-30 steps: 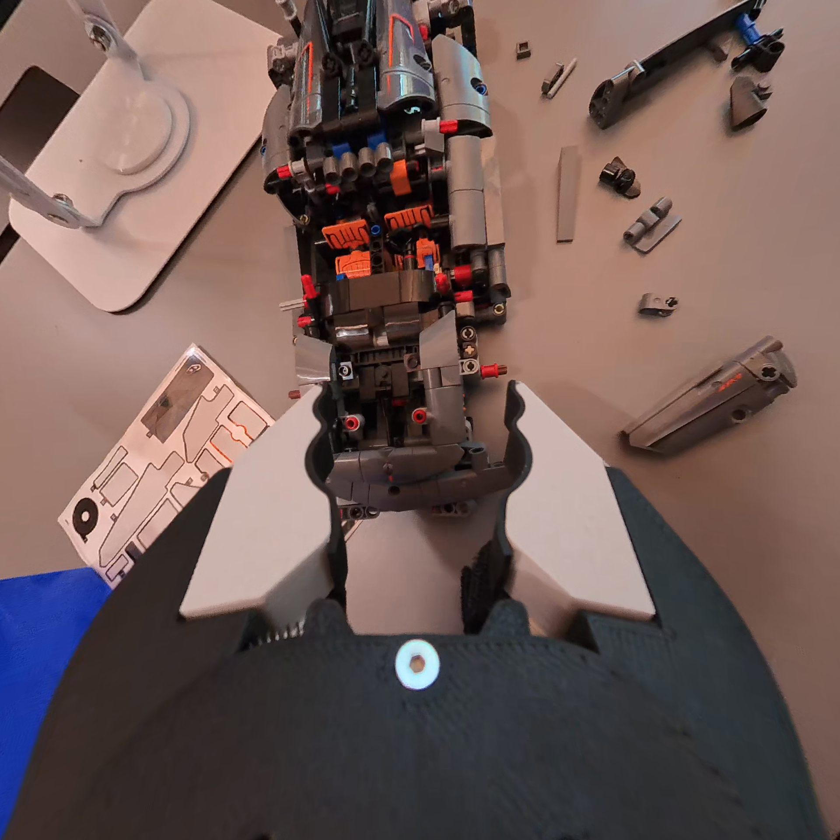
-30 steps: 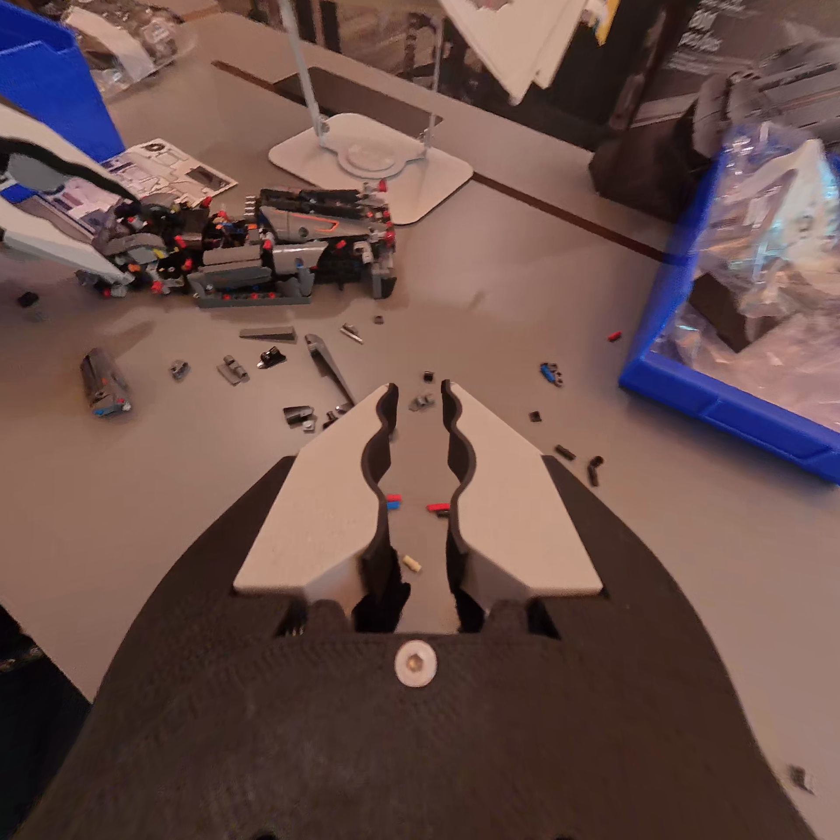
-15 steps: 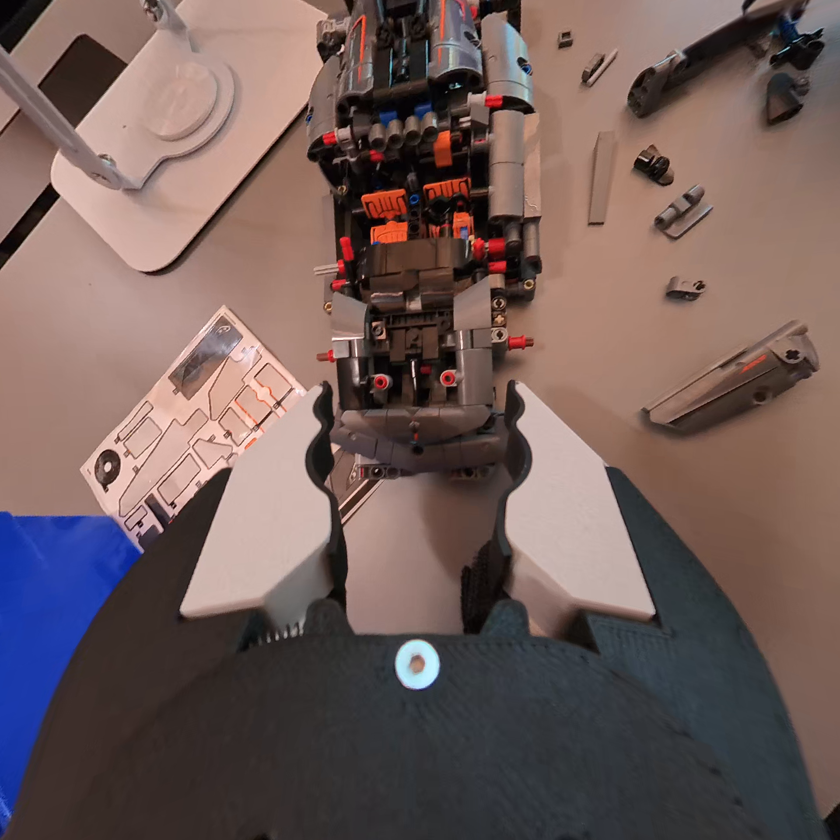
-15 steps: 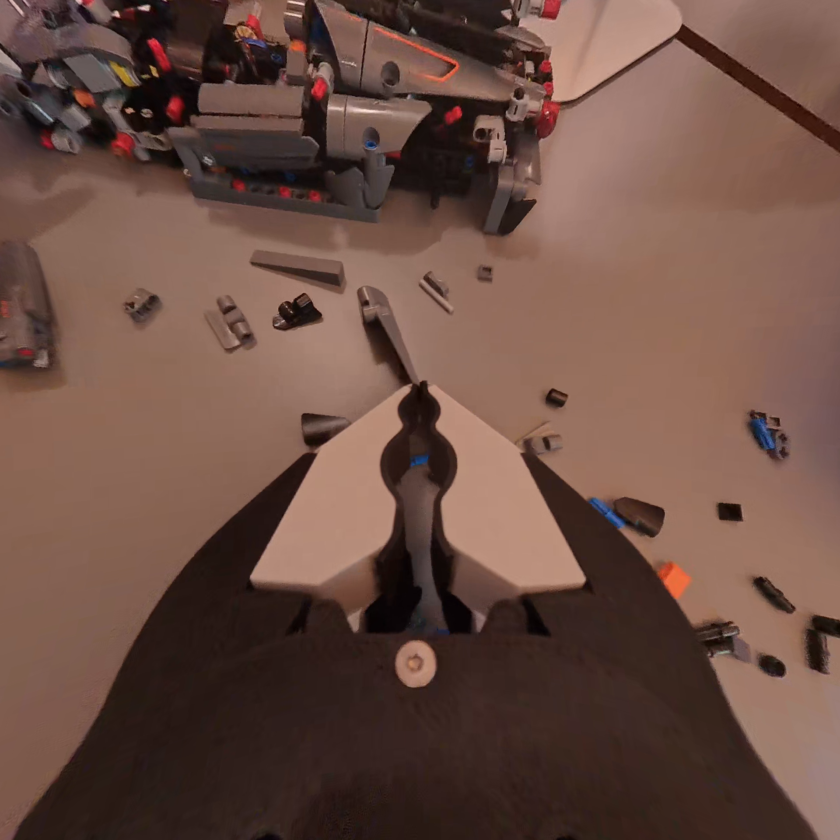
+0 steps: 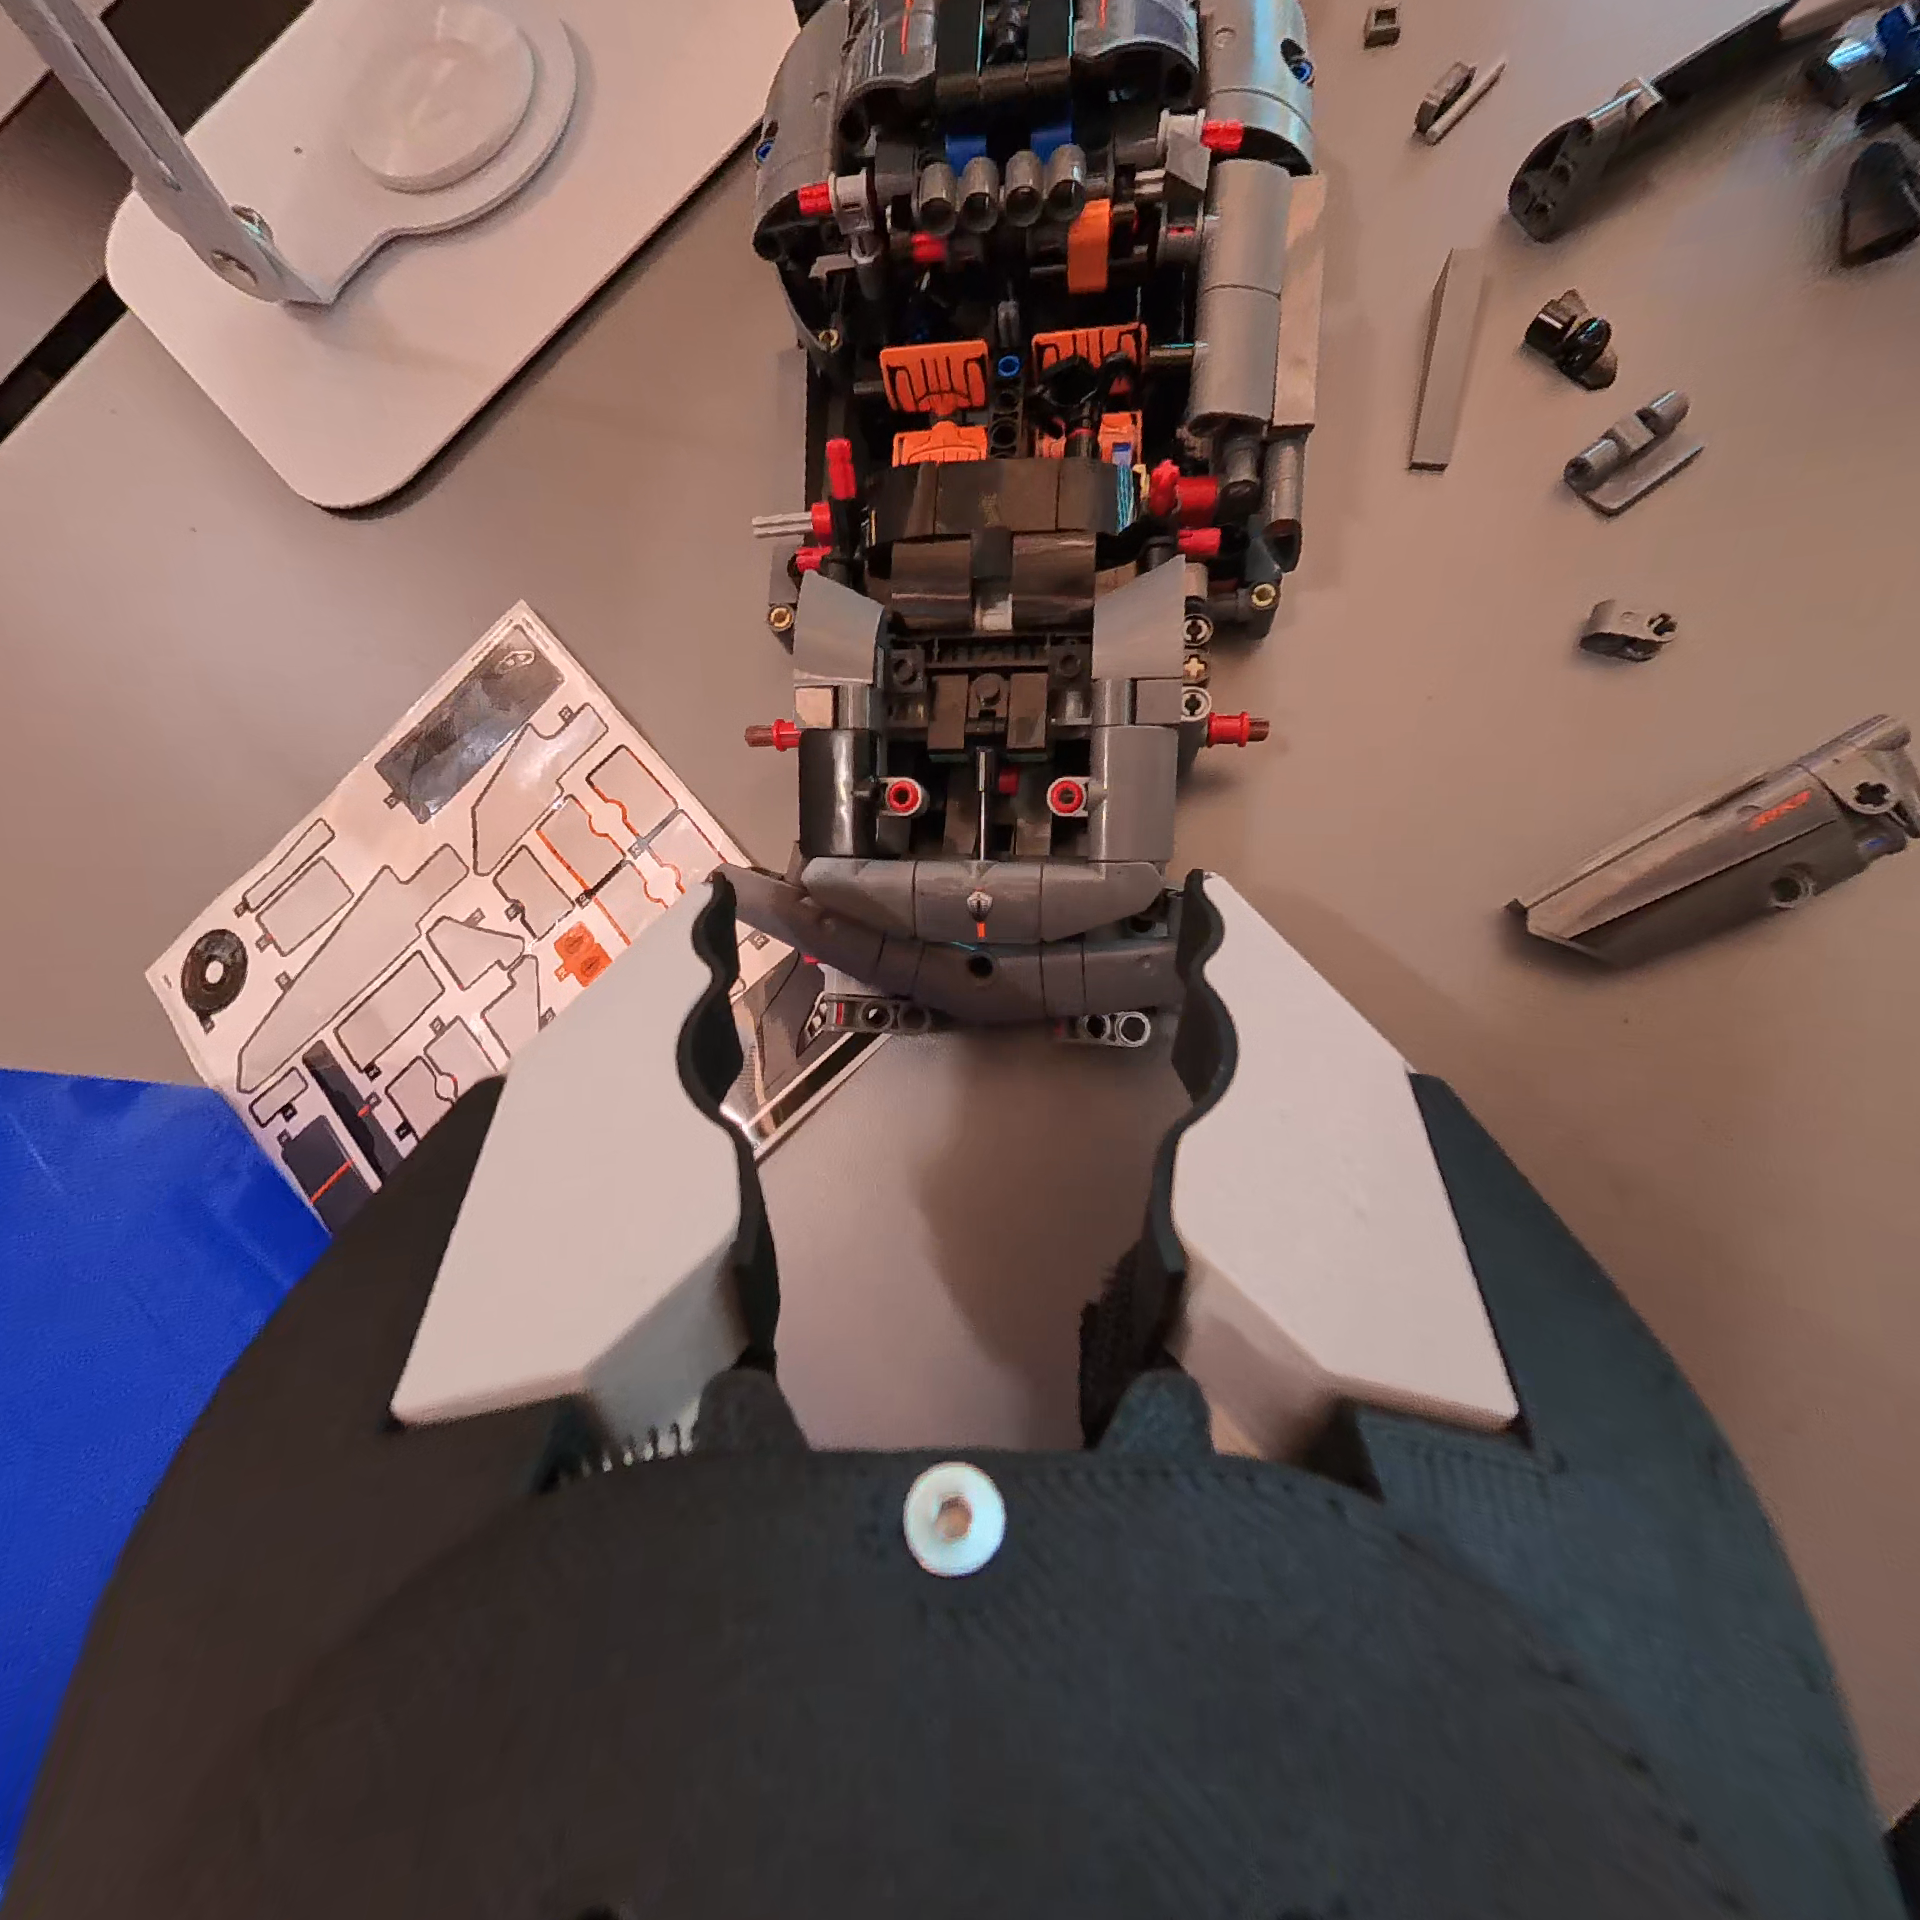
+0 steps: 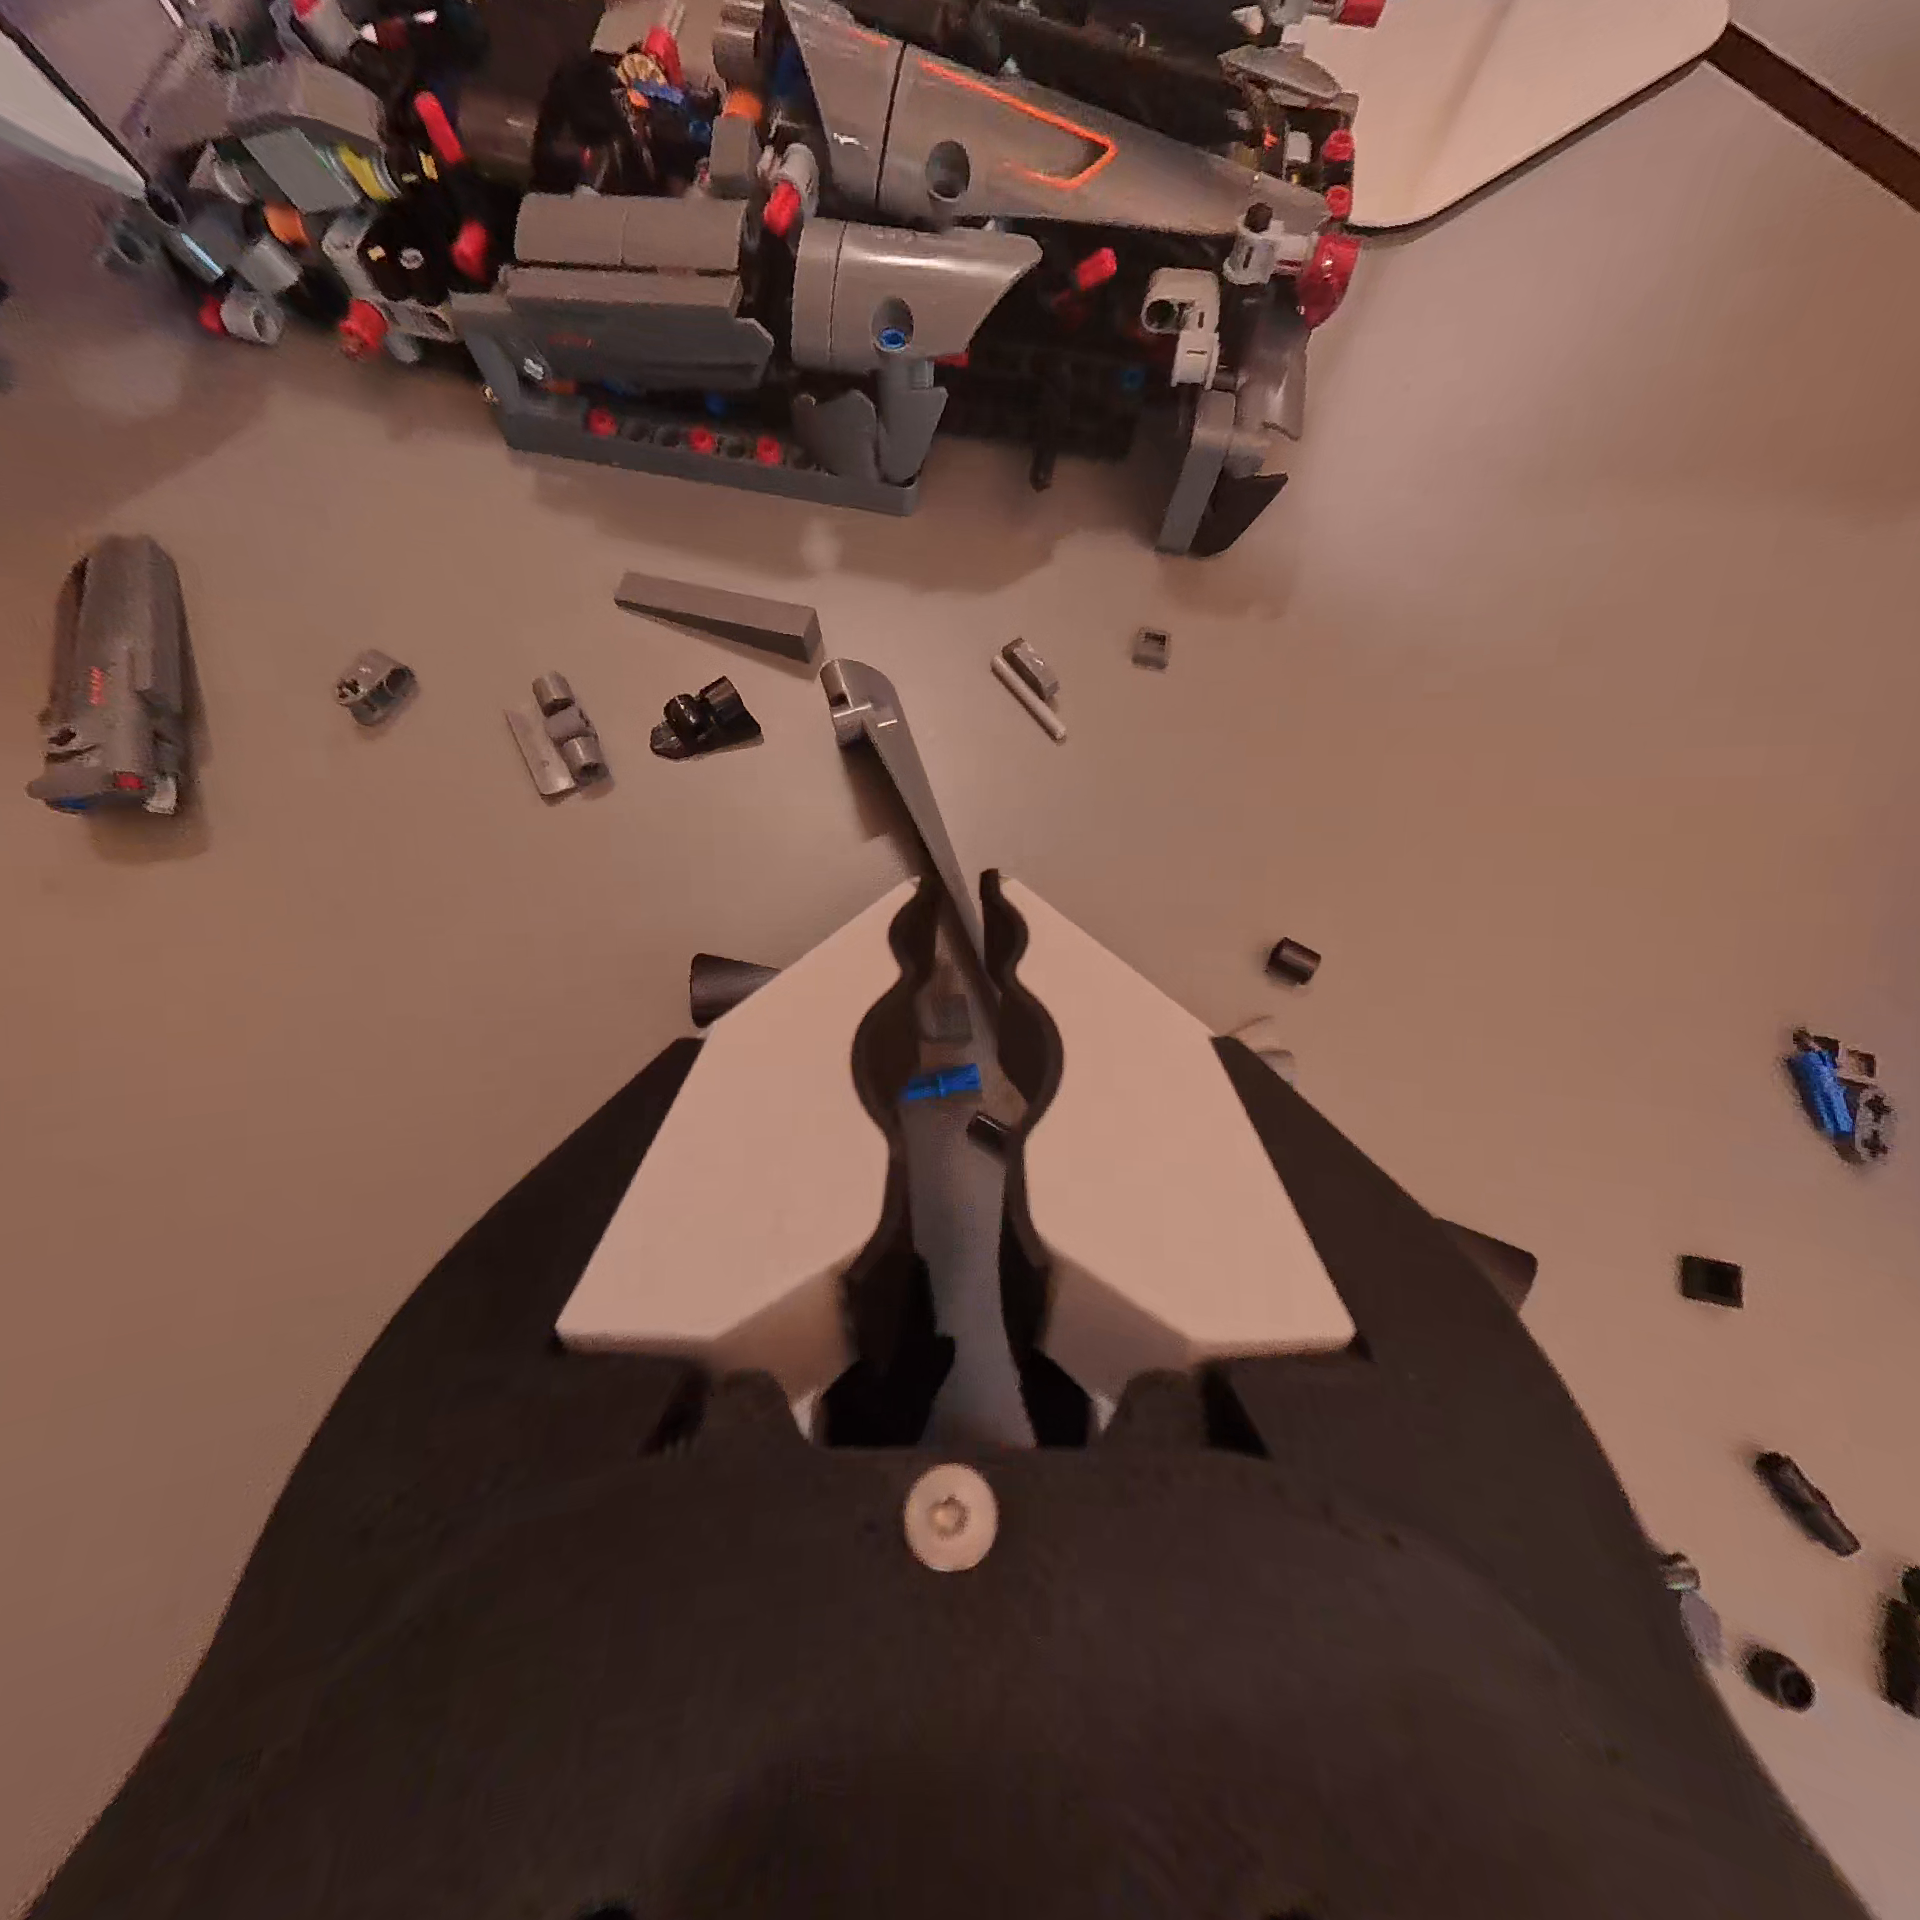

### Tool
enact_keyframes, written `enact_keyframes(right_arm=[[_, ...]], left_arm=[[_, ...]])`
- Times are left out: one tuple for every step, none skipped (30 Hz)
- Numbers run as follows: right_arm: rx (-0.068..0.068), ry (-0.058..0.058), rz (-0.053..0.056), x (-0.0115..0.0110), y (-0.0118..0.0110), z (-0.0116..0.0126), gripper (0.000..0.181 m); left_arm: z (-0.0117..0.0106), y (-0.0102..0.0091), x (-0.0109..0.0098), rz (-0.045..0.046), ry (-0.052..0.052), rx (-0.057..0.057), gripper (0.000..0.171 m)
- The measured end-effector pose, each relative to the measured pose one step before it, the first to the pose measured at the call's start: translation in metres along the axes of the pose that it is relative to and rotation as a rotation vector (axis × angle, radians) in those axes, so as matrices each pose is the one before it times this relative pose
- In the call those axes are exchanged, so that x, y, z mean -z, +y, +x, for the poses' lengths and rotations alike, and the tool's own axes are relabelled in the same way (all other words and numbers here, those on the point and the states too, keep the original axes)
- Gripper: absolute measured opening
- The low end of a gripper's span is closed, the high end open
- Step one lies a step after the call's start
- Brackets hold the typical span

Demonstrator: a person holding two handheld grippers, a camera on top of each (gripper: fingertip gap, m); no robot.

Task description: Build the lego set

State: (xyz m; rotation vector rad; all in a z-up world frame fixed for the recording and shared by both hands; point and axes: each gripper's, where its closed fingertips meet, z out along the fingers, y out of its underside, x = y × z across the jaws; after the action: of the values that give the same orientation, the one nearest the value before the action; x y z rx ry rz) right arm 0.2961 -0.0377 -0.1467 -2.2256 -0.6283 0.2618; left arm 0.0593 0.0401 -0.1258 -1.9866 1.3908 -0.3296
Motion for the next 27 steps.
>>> enact_keyframes(right_arm=[[0.0067,-0.0039,-0.006,-0.00116,0.00035,-0.00103,0.0],[0.002,0.0003,0.0048,-0.00011,-0.00074,-0.00001,0.0],[-0.0017,-0.0013,0.0046,0.00035,-0.00016,0.00025,0.0],[-0.0051,0.0023,0.0028,0.00052,0.00067,0.0012,0.0],[-0.0039,0.0024,0.008,0.00121,0.00018,0.00096,0.0],[-0.007,-0.0027,0.0084,0.00163,-0.00003,0.00026,0.0],[-0.0069,-0.0028,0.0056,0.00193,0.00014,0.00016,0.0],[-0.0027,0.0009,0.0047,0.0023,-0.00014,0.00017,0.0],[-0.0016,0.0003,0.0066,0.00214,-0.00071,-0.00018,0.0],[-0.0045,-0.0072,0.0101,0.00157,-0.00136,-0.00145,0.0],[-0.0065,-0.0141,0.018,0.00119,-0.00277,-0.00266,0.0],[-0.0047,-0.0152,0.0181,0.00076,-0.00287,-0.00333,0.0],[0.0026,0.0038,0.0073,0.00046,-0.00148,-0.00081,0.0],[0.0148,0.0178,-0.0005,0.0002,0.00024,0.00104,0.0],[0.0088,0.0079,-0.01,-0.00046,0.0019,0.00048,0.0],[-0.0003,-0.0023,-0.0049,-0.00097,0.00157,-0.00003,0.0],[-0.004,-0.0071,0.0032,-0.00112,0.00062,-0.00041,0.0],[-0.0038,-0.0043,0.0045,-0.00109,0.00015,0.00005,0.0],[-0.0013,-0.0057,-0.0017,-0.00085,0.00062,-0.00043,0.0],[0.002,-0.0067,-0.0019,-0.0008,0.0002,-0.00111,0.002],[0.0019,-0.0054,0.0041,-0.00047,-0.00107,-0.00153,0.005],[0.0004,-0.0089,0.0039,-0.00049,-0.00119,-0.00229,0.009],[0.0062,-0.0066,-0.0014,-0.00044,-0.00039,-0.00225,0.012],[0.0121,0.008,0.0016,0.00013,-0.00049,-0.00034,0.012],[0.0064,0.0051,0.0018,0.00051,-0.00026,-0.00025,0.012],[-0.0033,-0.004,0.0016,0.00046,0.00007,-0.00073,0.013],[-0.0062,-0.0051,0.0031,0.00026,0.00027,-0.00048,0.013]], left_arm=[[0.00108,0.00023,0.00088,-0.00125,-0.0021,-0.0086,0.083],[0.0014,0.00135,0.00051,-0.00603,0.002,-0.0102,0.086],[0.00125,0.00224,0.00013,-0.00878,0.0055,-0.0072,0.093],[0.00021,0.00107,0.00058,0.00028,0.0045,0.0069,0.096],[0.00221,-0.00154,0.00056,0.01299,0.0202,0.0097,0.098],[0.002,-0.00226,-0.00027,0.01201,0.019,0.0027,0.103],[-0.00206,-0.00273,-0.00097,0.00686,-0.008,-0.0025,0.106],[-0.00106,-0.00188,-0.00203,-0.00012,-0.0037,-0.0132,0.109],[0.00055,-0.00064,-0.00303,-0.00857,0.0051,-0.016,0.113],[-0.00133,0.00038,-0.00341,-0.01291,-0.0064,-0.0082,0.119],[-0.00157,0.00153,-0.00224,-0.01377,-0.0083,-0.001,0.123],[0.00047,0.00147,-0.00057,-0.00517,0.0018,0.0092,0.125],[0.00186,0.00087,0.00133,0.00779,0.0072,0.0153,0.126],[0.00051,0.00221,0.00203,0.00701,-0.0026,0.0166,0.125],[-0.00019,0.00421,0.00177,-0.00182,-0.0067,0.013,0.125],[0.00017,0.00564,0.00109,-0.0091,-0.0009,0.013,0.123],[0.00063,0.00593,0.00003,-0.0126,0.0047,0.014,0.122],[0.00031,0.00575,-0.00117,-0.01445,0.0011,0.0072,0.121],[0.00007,0.00581,-0.00216,-0.01894,-0.0046,-0.0028,0.119],[-0.00032,0.00498,-0.00244,-0.01973,-0.0064,-0.0053,0.119],[-0.00013,0.00281,-0.00219,-0.01077,-0.0039,-0.0016,0.118],[0.00103,0.00038,-0.00199,0.00154,0.0049,0.0002,0.117],[0.00193,-0.00117,-0.00151,0.01023,0.0127,0.002,0.115],[0.00029,-0.00099,-0.00147,0.00762,0.005,0.0053,0.115],[-0.00058,-0.00064,-0.00091,0.00347,0.0009,0.0063,0.116],[0.00022,-0.0009,-0.00069,0.00362,0.003,-0.002,0.115],[0.00046,-0.00102,-0.00067,0.00526,0.0034,-0.0045,0.114]])
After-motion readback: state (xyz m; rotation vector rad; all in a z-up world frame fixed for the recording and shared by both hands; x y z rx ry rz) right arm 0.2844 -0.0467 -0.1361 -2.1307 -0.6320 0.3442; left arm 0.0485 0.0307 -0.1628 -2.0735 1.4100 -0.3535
